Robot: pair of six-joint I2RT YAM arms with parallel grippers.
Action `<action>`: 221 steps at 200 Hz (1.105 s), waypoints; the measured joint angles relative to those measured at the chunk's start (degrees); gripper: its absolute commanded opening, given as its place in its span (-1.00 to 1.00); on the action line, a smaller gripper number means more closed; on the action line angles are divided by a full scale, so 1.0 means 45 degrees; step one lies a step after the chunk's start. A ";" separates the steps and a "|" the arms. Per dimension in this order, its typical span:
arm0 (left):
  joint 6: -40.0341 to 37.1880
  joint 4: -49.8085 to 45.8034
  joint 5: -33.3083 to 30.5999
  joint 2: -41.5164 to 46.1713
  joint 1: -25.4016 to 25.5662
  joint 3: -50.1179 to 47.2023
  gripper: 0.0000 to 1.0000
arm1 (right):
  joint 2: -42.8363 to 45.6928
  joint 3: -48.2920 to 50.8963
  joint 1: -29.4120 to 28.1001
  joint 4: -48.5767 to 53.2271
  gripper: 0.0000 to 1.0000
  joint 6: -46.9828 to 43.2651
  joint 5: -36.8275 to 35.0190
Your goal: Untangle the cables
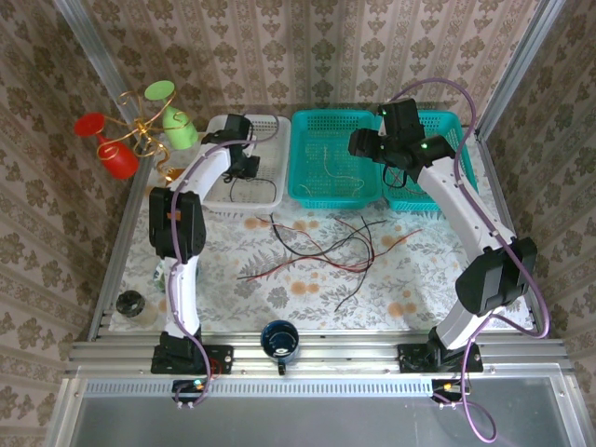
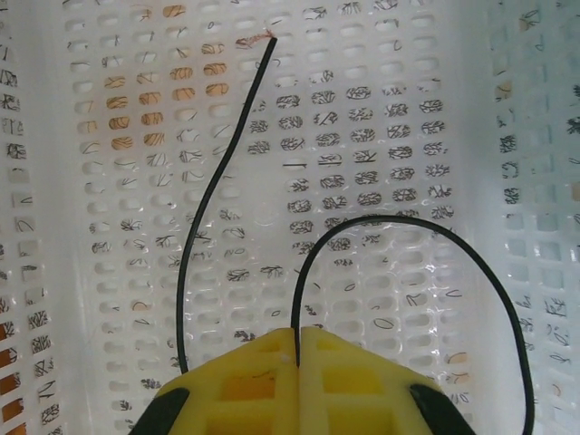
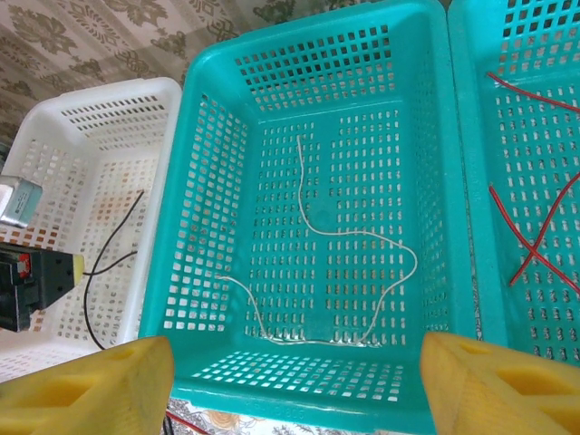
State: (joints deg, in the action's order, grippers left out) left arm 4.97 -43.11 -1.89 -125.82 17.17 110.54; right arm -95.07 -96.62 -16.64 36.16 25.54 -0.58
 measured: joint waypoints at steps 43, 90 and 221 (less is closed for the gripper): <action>0.0160 -0.0539 -0.0102 -0.0049 0.0296 0.0272 0.18 | 0.0141 0.0223 0.0000 0.0000 0.47 0.0029 0.0058; -0.0243 -0.0952 -0.1297 0.0214 0.0908 0.1054 0.42 | 0.0743 0.0971 0.0000 0.0029 0.47 0.0034 0.0044; 0.1666 0.0714 0.0447 0.6771 0.3934 -0.4580 0.36 | 0.4206 0.8956 -0.1156 0.1069 0.13 0.2448 -0.0053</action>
State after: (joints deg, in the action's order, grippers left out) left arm 12.47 -39.90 0.12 -95.35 34.87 89.93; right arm -76.14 -56.31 -21.85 40.97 36.56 -0.82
